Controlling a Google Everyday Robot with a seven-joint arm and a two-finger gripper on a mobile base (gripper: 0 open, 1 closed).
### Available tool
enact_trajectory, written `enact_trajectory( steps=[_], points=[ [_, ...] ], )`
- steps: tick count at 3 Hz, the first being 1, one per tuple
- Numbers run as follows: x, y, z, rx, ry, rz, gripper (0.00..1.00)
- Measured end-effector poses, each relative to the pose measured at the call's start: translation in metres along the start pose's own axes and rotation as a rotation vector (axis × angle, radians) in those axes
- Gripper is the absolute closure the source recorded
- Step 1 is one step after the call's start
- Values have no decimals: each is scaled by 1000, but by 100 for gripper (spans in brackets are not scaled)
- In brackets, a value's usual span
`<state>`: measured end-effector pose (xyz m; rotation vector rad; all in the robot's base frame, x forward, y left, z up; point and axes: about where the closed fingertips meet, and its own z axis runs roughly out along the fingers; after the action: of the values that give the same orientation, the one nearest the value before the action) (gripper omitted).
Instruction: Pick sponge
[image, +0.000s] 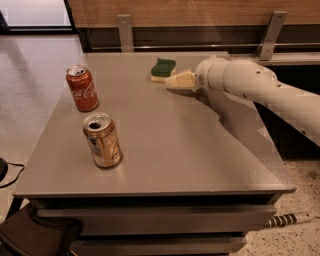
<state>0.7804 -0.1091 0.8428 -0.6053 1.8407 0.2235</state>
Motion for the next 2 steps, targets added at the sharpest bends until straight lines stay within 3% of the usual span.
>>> enact_trajectory(
  steps=[1, 2],
  points=[
    [-5, 7, 39, -111, -119, 74, 0],
    [-22, 24, 65, -201, -223, 107, 0]
  ],
)
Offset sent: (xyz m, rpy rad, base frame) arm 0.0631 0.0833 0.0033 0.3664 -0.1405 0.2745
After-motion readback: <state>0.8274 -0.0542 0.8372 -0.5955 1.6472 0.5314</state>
